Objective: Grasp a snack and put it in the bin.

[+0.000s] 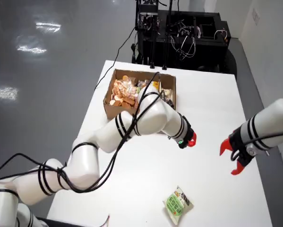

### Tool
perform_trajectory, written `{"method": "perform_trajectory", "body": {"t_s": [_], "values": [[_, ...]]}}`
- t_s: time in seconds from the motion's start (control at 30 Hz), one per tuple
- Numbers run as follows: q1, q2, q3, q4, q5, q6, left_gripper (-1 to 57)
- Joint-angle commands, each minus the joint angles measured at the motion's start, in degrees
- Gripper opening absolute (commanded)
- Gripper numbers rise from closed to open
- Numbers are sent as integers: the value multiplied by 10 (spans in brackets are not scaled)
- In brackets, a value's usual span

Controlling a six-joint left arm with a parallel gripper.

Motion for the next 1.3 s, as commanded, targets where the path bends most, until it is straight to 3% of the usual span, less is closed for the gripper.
{"method": "perform_trajectory", "body": {"t_s": [0.03, 0.6, 0.97, 1.3], "values": [[-5, 1, -2, 0, 1, 15, -1], [-20, -3, 9, -2, 4, 49, -4], [-24, -79, 161, -3, 4, 82, 0], [-32, -98, 237, -4, 1, 139, 85]]}}
